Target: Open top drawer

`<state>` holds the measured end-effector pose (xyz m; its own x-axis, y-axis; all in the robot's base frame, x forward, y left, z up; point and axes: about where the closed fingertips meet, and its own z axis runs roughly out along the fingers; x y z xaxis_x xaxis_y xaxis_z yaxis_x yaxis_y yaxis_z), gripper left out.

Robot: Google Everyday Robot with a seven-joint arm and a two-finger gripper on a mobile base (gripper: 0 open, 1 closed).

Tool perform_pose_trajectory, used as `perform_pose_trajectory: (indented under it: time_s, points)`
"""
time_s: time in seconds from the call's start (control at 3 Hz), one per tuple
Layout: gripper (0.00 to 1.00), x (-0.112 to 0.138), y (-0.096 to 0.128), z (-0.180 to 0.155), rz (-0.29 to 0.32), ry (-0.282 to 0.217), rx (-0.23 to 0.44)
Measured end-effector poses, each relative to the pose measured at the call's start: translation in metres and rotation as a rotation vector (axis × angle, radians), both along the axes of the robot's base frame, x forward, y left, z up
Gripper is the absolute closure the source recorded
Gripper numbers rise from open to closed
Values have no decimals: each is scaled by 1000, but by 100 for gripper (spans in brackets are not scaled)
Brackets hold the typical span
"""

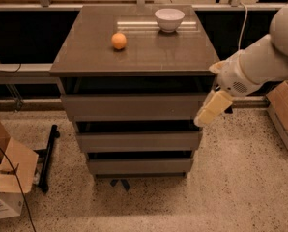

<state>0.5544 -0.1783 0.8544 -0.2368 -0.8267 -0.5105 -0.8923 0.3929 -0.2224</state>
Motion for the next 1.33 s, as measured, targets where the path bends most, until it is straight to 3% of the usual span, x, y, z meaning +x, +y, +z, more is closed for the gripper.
perform_pose_trajectory:
  time_s: [1.0,1.33]
  points:
    - [0,81,35,-116,-38,49,272]
    - [0,112,40,-131,-31,31,324]
